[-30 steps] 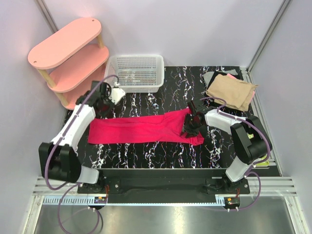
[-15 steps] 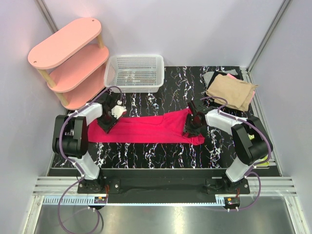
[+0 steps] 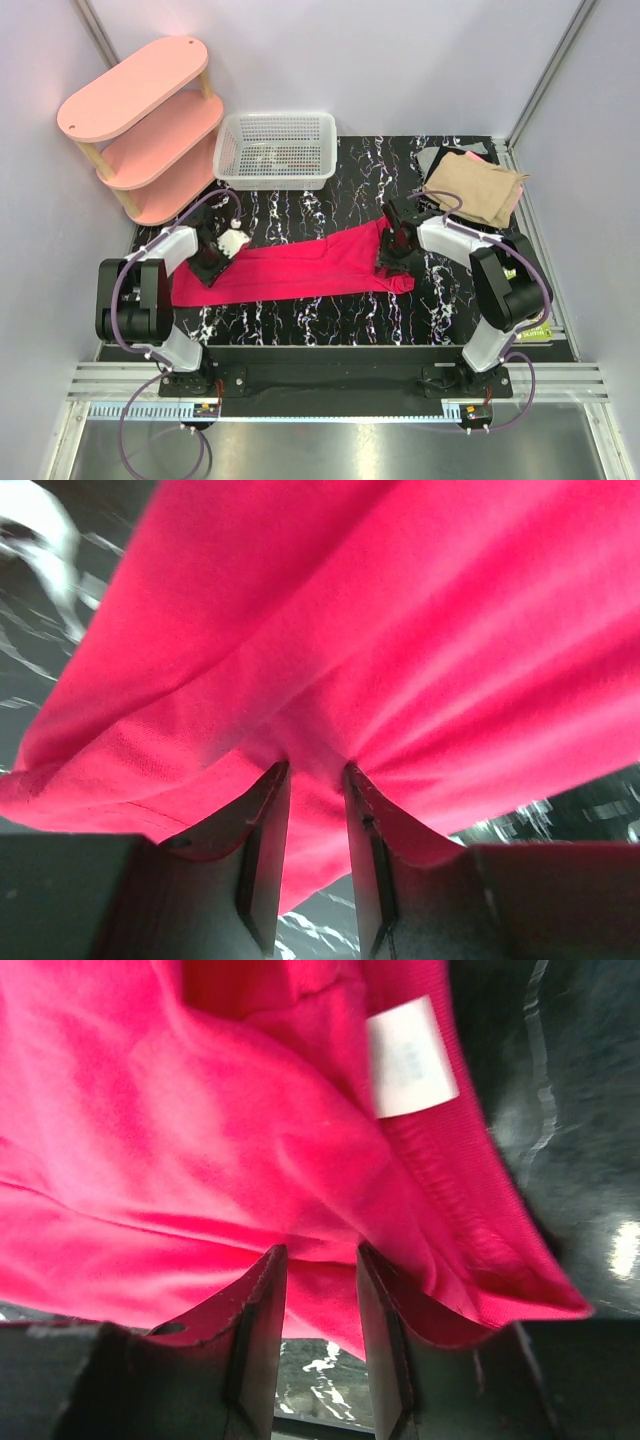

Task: Fold and stack the t-shirts
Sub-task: Rotate the tshirt 45 degrees

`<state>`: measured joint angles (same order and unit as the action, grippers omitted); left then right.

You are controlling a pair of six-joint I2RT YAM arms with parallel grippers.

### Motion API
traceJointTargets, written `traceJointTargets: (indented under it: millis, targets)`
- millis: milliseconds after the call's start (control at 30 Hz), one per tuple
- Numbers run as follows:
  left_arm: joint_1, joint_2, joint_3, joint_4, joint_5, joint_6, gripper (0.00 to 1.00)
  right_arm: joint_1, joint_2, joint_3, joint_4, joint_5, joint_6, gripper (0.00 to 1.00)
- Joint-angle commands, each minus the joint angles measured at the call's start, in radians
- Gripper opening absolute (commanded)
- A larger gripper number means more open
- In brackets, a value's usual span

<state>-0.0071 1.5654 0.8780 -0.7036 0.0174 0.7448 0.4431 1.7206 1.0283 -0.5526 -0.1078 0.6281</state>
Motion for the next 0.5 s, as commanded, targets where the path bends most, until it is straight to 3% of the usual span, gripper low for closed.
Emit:
traceJointTargets:
  millis: [0, 200, 467]
  targets:
    - [0.015, -0.099, 0.026, -0.152, 0.061, 0.036, 0.34, -0.017, 0.008, 0.087, -0.070, 0.092, -0.056, 0.42]
    - [0.013, -0.130, 0.001, -0.198, 0.104, 0.024, 0.34, -0.052, 0.134, 0.234, -0.129, 0.088, -0.100, 0.39]
    - [0.012, -0.117, -0.017, -0.181, 0.121, 0.008, 0.34, -0.067, 0.275, 0.289, -0.133, 0.053, -0.126, 0.37]
